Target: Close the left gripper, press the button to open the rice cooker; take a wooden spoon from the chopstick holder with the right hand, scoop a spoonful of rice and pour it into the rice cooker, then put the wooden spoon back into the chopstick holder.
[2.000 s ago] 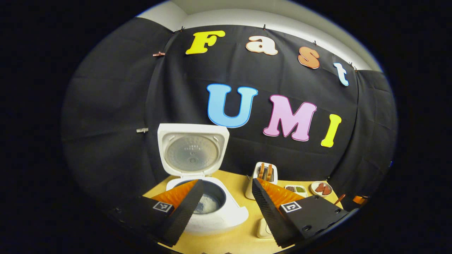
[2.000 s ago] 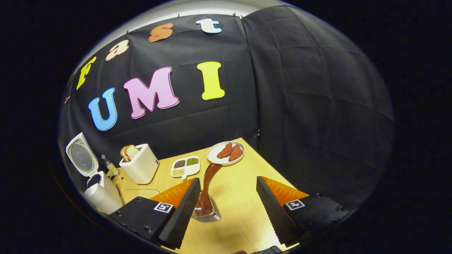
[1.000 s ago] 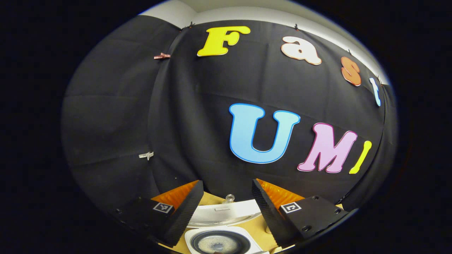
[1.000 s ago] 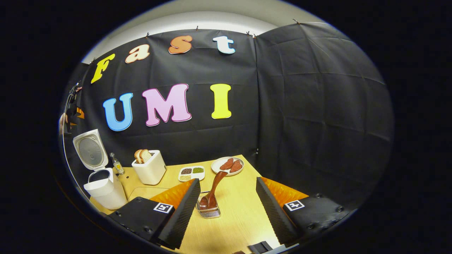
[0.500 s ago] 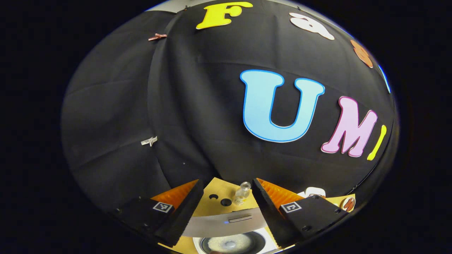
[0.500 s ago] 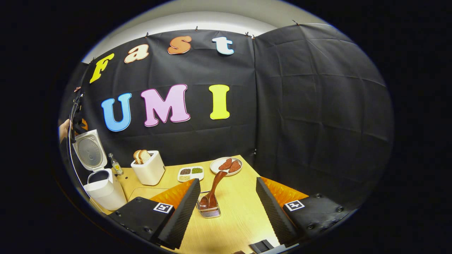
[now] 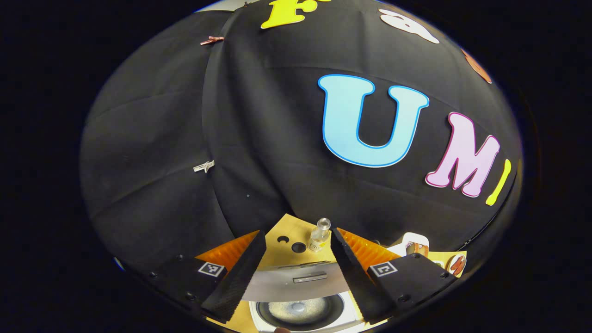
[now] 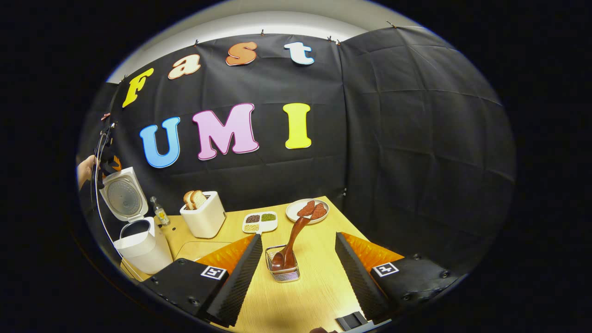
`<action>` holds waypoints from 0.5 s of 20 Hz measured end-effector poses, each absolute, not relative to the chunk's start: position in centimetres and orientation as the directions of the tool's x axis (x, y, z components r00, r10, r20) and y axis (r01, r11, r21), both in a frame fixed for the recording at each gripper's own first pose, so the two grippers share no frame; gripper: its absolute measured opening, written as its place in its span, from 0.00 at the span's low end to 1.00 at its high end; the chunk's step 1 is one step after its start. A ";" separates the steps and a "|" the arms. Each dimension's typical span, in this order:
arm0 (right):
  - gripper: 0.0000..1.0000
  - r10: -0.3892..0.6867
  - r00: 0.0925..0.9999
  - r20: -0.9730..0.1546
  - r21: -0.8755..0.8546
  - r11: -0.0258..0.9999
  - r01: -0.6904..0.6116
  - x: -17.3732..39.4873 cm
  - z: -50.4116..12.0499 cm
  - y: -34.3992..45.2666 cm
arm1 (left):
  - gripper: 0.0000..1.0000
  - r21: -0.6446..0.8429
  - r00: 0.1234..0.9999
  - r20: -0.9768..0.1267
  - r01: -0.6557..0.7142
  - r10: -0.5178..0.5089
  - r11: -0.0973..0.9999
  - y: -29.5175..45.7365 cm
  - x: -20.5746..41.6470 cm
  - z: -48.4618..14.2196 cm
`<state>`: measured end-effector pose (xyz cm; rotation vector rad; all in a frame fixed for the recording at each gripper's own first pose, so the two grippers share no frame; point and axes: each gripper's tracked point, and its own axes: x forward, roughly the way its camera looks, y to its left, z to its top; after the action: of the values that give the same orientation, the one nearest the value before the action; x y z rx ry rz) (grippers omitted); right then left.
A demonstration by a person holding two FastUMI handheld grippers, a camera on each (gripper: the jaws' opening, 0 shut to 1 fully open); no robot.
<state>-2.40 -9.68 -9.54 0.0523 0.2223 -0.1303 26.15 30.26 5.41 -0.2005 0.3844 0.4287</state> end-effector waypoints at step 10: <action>0.98 0.008 0.967 -0.254 0.038 0.999 0.001 -0.4 -10.3 -7.3 | 0.98 -0.130 0.830 -0.448 -0.427 0.331 0.895 23.2 18.6 -2.0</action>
<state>-0.41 -7.27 -10.33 0.0380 0.2570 0.0036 18.62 23.24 -1.98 -0.2299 0.4315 0.4055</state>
